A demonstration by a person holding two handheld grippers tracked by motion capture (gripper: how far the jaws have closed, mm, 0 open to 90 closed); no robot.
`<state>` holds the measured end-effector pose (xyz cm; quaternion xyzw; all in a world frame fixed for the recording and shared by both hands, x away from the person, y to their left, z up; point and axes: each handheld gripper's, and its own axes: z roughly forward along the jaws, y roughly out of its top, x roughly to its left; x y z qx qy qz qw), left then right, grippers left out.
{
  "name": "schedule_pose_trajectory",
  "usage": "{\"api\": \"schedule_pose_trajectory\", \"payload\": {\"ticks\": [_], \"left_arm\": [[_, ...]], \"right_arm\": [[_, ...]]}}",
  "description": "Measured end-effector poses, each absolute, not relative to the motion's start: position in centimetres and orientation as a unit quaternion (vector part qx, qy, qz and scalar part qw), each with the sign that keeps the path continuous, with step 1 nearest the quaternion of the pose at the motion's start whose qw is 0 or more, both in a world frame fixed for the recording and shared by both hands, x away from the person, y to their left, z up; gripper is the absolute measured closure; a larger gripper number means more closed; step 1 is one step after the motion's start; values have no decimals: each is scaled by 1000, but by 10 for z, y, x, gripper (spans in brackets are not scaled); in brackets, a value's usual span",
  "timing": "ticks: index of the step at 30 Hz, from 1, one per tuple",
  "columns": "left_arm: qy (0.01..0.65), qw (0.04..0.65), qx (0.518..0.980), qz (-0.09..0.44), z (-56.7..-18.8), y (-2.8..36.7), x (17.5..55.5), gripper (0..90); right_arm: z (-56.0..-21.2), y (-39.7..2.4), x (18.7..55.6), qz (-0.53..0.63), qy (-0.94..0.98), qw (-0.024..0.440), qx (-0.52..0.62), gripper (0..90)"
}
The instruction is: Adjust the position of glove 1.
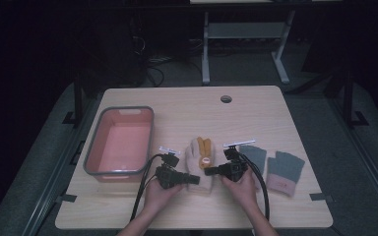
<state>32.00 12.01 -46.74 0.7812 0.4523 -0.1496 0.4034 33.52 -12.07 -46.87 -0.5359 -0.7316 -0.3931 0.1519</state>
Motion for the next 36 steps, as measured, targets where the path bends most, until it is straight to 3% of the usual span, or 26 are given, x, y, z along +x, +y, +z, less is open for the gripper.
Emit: {"api": "schedule_pose_trajectory", "payload": {"ticks": [36], "left_arm": [[436,443,769,-150,-431,132,323,680]], "right_arm": [[-426,-123,336,-431,-730,139,-511,847]]}}
